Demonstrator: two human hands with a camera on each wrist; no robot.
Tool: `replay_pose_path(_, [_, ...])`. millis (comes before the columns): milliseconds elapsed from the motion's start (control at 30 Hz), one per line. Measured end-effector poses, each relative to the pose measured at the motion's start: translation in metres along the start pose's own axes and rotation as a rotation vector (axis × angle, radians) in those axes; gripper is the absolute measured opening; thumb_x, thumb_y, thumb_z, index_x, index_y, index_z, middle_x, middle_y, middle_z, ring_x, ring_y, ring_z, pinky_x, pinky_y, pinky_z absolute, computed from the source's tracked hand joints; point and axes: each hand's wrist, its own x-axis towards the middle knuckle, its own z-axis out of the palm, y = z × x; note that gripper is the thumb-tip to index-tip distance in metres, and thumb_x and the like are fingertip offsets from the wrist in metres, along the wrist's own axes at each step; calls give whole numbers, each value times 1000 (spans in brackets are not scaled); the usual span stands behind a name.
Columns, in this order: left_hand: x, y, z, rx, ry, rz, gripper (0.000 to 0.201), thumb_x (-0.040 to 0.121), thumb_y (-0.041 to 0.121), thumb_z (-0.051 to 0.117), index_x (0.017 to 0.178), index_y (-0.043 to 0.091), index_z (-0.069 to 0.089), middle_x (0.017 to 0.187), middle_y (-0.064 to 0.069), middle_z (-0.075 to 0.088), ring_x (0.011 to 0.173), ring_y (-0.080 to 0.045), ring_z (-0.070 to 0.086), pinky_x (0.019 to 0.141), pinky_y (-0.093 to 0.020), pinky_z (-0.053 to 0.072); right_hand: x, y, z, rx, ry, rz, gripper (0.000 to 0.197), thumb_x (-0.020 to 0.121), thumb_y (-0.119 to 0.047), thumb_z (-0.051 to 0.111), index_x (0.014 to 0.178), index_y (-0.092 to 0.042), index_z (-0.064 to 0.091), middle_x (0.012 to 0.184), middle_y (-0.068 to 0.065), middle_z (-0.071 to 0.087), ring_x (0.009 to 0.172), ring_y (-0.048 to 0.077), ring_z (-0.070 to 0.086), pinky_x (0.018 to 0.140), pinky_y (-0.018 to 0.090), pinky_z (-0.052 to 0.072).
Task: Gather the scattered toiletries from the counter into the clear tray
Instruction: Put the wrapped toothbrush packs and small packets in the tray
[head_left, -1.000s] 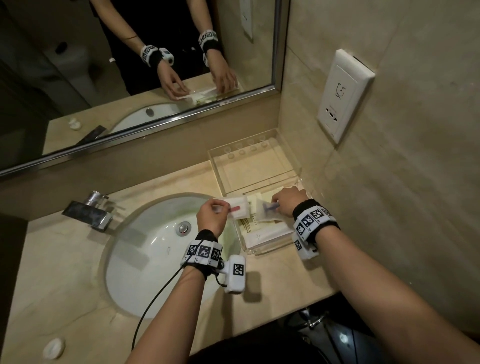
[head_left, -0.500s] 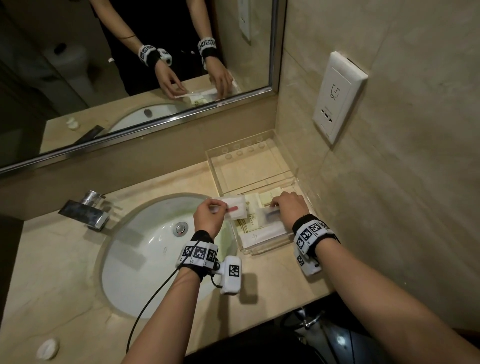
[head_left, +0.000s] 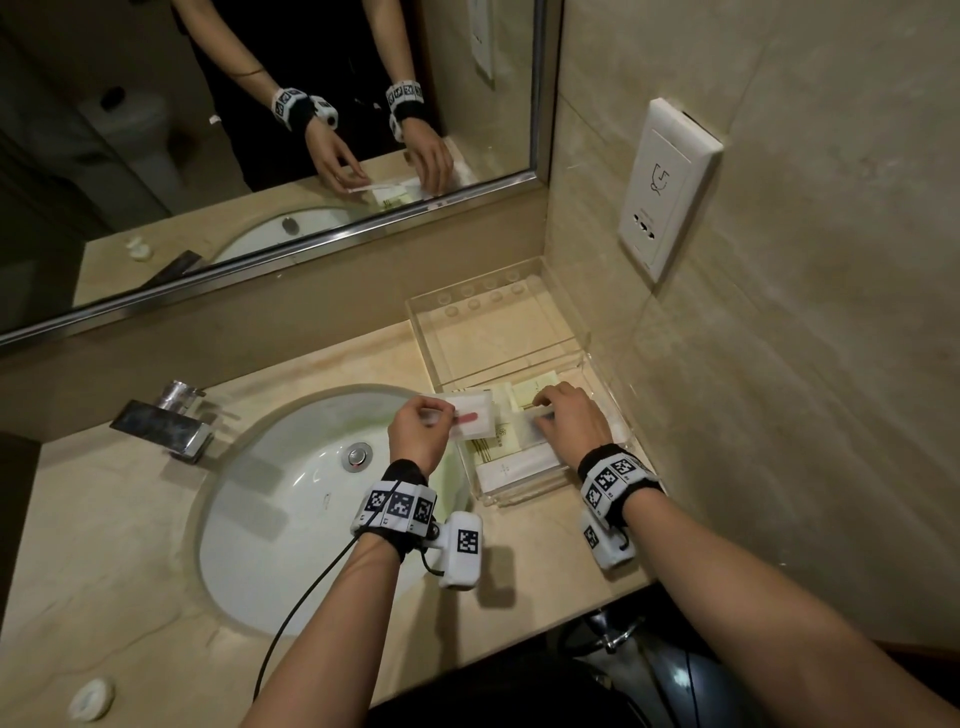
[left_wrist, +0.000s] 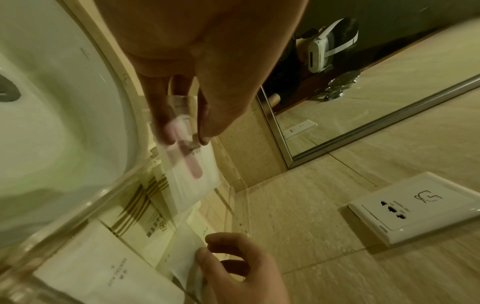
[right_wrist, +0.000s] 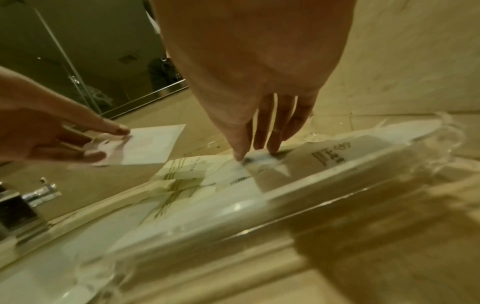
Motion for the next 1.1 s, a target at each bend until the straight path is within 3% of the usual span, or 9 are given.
replay_pose_path(100, [-1, 0, 1, 5, -2, 4, 4, 88, 16, 65, 90, 12, 65, 99, -6, 68, 92, -22, 63, 89, -47, 55, -12, 2, 1, -40, 62, -39, 22, 90, -19, 59, 108, -10, 68, 111, 6, 68, 98, 26, 60, 85, 38, 48])
replay_pose_path(267, [-1, -4, 2, 2, -6, -2, 10, 87, 18, 65, 93, 10, 67, 99, -5, 68, 95, -23, 63, 89, -47, 55, -27, 11, 2, 64, -45, 11, 27, 99, -23, 43, 114, -12, 63, 116, 7, 65, 108, 28, 59, 86, 40, 50])
replay_pose_path(400, [-2, -5, 5, -6, -20, -12, 11, 88, 18, 65, 94, 9, 66, 102, -6, 68, 97, -24, 63, 90, -46, 54, -26, 10, 1, -73, -225, -4, 47, 104, -31, 33, 146, -10, 41, 154, 9, 38, 143, 28, 32, 116, 40, 28])
replay_pose_path(500, [-3, -3, 7, -13, -29, -1, 6, 88, 14, 64, 92, 10, 66, 103, -8, 69, 97, -26, 64, 89, -46, 55, -30, 13, 5, -197, -306, -33, 57, 105, -40, 22, 153, -8, 23, 162, 8, 20, 150, 24, 17, 121, 36, 14])
replay_pose_path(567, [-3, -3, 9, -55, -45, -5, 9, 87, 5, 60, 86, 12, 65, 108, -13, 67, 95, -31, 66, 85, -44, 58, -30, 12, 1, -215, -315, -52, 53, 106, -35, 21, 151, -8, 28, 161, 9, 22, 149, 24, 18, 120, 36, 14])
replay_pose_path(767, [-4, -1, 19, -198, -86, -51, 27, 80, -14, 61, 92, 10, 62, 115, -20, 53, 94, -33, 66, 64, -32, 62, -11, 3, -11, 190, 57, 33, 38, 105, -28, 34, 119, -7, 62, 115, 11, 67, 107, 26, 60, 93, 31, 45])
replay_pose_path(900, [-3, 1, 31, -320, -123, -112, 30, 80, -12, 64, 94, 12, 55, 102, -23, 55, 86, -37, 69, 62, -35, 63, -1, -4, -23, 557, -36, 183, 37, 92, -45, 58, 113, -15, 64, 100, 3, 71, 90, 17, 67, 77, 28, 54])
replay_pose_path(1033, [-7, 8, 41, -335, -181, -121, 33, 82, -11, 63, 107, 8, 52, 87, -12, 53, 62, -26, 65, 50, -29, 59, 7, 1, -23, 765, -91, 334, 34, 84, -22, 74, 113, -7, 62, 105, 15, 69, 76, 24, 70, 65, 34, 61])
replay_pose_path(1100, [-8, 8, 46, -288, -188, -123, 31, 84, -8, 63, 107, 8, 52, 86, -12, 55, 60, -25, 64, 49, -30, 58, 8, 7, -24, 782, -59, 363, 31, 87, -18, 70, 115, -6, 62, 110, 16, 68, 69, 20, 69, 59, 26, 60])
